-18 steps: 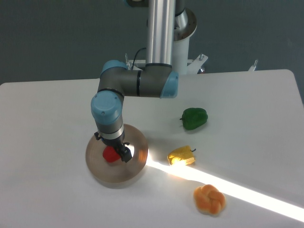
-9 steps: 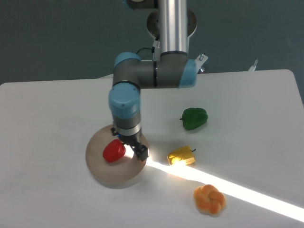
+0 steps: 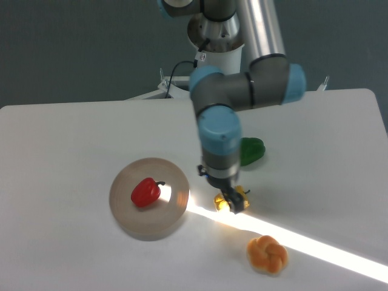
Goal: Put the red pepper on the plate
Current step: 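Lift the open gripper off the plate and move toward the yellow pepper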
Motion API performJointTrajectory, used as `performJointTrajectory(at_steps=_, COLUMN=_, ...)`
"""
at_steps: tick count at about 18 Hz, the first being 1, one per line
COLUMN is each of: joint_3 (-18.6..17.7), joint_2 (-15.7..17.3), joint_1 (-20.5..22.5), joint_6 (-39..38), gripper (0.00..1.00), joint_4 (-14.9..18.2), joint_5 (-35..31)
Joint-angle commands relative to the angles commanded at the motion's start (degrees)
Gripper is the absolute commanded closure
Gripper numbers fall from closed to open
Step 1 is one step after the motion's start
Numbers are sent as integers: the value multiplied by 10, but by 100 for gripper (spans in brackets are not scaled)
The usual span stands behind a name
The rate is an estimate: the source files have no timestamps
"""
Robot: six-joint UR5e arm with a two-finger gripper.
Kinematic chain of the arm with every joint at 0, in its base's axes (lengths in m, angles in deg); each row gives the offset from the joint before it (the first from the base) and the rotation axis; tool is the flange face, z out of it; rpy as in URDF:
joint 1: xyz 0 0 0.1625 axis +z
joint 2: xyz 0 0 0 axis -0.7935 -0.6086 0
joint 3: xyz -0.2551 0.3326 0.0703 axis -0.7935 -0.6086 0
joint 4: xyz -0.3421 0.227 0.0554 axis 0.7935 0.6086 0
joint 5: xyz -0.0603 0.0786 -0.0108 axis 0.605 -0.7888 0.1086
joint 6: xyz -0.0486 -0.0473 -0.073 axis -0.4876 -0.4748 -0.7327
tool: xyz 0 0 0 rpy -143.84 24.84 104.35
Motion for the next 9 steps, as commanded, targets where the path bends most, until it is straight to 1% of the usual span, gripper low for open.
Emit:
performJointTrajectory(at_steps=3, joint_3=26, joint_2=-13, joint_1=13, joint_6=36, gripper=0, joint_4=2, joint_5=1)
performJointTrajectory(at_steps=9, joint_3=30, joint_2=-20, joint_1=15, joint_6=39, gripper=0, joint_4=-2, joint_5=1)
